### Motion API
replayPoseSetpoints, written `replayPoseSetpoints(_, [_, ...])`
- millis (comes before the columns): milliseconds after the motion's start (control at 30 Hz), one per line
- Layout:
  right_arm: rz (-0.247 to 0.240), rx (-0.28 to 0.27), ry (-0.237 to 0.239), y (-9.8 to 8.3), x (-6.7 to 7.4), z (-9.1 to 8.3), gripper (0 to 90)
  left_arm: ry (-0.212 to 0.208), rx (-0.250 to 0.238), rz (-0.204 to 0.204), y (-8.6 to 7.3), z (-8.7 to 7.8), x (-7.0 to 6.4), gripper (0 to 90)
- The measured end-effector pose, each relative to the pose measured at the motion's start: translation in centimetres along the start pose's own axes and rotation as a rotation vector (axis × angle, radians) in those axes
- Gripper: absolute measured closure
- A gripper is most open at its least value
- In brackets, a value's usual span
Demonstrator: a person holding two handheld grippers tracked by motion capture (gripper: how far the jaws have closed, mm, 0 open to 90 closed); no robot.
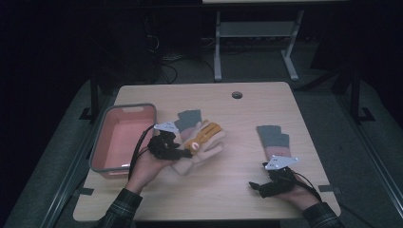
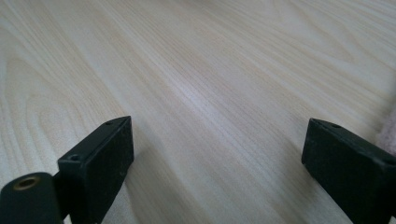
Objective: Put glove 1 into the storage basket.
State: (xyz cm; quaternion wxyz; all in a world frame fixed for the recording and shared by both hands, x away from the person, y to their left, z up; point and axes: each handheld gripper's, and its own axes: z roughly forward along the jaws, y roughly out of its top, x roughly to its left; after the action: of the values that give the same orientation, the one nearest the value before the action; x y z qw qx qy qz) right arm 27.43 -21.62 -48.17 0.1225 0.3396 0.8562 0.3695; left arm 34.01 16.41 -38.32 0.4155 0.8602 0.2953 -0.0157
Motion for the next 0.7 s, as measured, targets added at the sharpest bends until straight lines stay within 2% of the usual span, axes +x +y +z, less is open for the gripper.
replayPoseSetpoints(167, [-0.001,0.000,0.000,0.0,0.0,0.0,8.7,0.017,-0.018,-0.011,0.2,-1.5,0.8,75.3])
replayPoseSetpoints(333, [-0.001,0.000,0.000,0.0,0.0,0.0,8.7,0.057,-0.031,-0.010,0.3,-2.9,1.3,75.3])
replayPoseSetpoints(700, [-0.001,0.000,0.001,0.0,0.0,0.0,8.7,0.126,-0.086,-0.068,-0.8,-6.3,3.3,75.3])
